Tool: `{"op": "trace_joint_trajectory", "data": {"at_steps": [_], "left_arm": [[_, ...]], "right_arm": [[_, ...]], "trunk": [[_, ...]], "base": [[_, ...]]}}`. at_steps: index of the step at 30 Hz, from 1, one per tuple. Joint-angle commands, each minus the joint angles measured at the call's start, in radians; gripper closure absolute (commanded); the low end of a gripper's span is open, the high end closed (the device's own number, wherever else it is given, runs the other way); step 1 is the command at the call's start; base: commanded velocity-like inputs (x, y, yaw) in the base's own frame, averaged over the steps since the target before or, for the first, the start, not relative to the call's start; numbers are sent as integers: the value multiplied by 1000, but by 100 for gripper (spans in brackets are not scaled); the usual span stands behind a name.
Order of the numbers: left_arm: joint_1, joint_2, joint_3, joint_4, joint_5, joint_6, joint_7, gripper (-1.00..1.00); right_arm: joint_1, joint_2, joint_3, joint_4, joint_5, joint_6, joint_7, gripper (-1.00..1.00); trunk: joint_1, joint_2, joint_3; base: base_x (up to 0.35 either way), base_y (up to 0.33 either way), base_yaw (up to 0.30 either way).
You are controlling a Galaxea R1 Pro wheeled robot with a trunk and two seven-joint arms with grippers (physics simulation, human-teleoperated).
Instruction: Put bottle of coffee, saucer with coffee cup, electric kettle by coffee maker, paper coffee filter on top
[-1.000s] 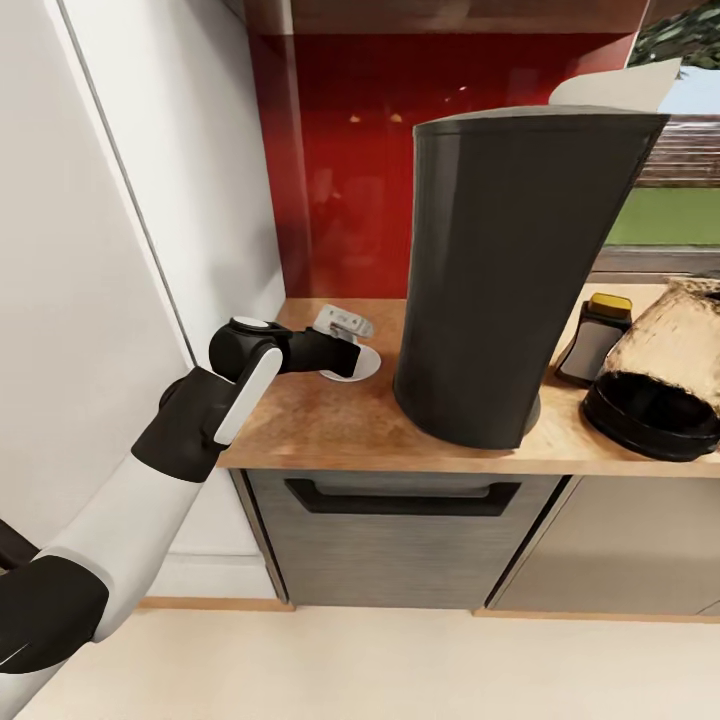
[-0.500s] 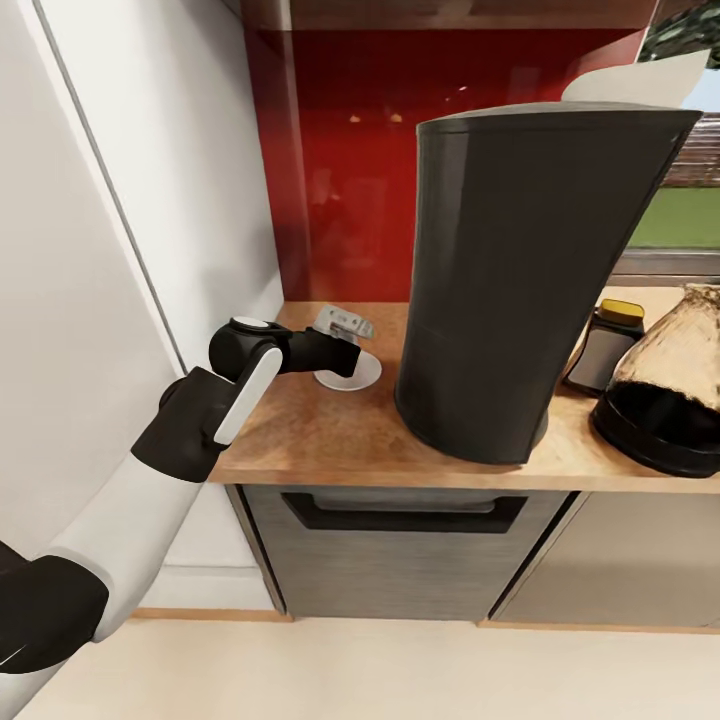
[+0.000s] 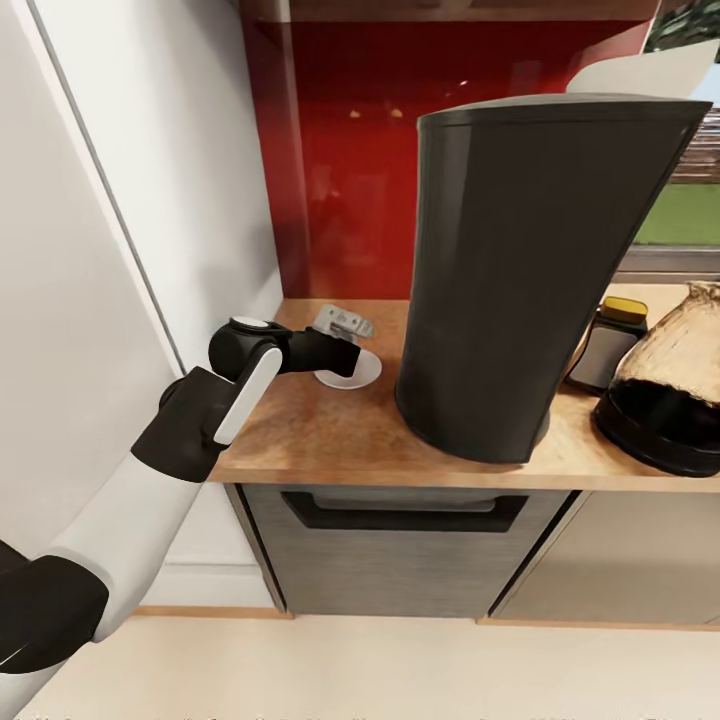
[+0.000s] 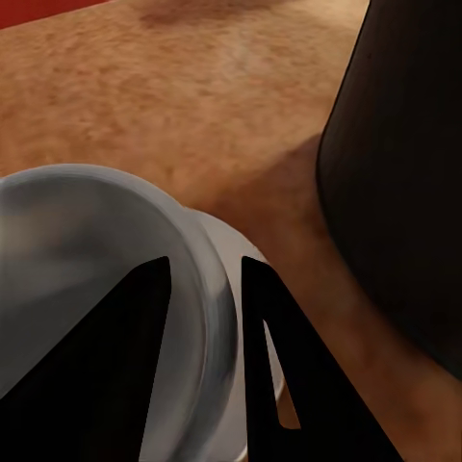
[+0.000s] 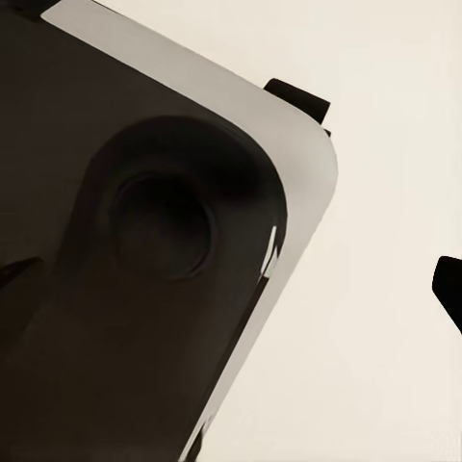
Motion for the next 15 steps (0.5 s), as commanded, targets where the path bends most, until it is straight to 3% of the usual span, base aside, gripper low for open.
{"op": "trace_joint_trajectory", "data": {"at_steps": [1, 15], "left_arm": [[-1, 1, -1, -1, -9, 2, -9, 100], [-1, 1, -1, -1, -9, 3, -9, 100]], "right_arm": [[0, -1, 7, 0, 2, -5, -1, -100], [0, -1, 8, 0, 2, -5, -1, -100]], "trunk": [[0, 0, -2], [0, 0, -10]], "base": [[0, 0, 0], [0, 0, 0]]}}
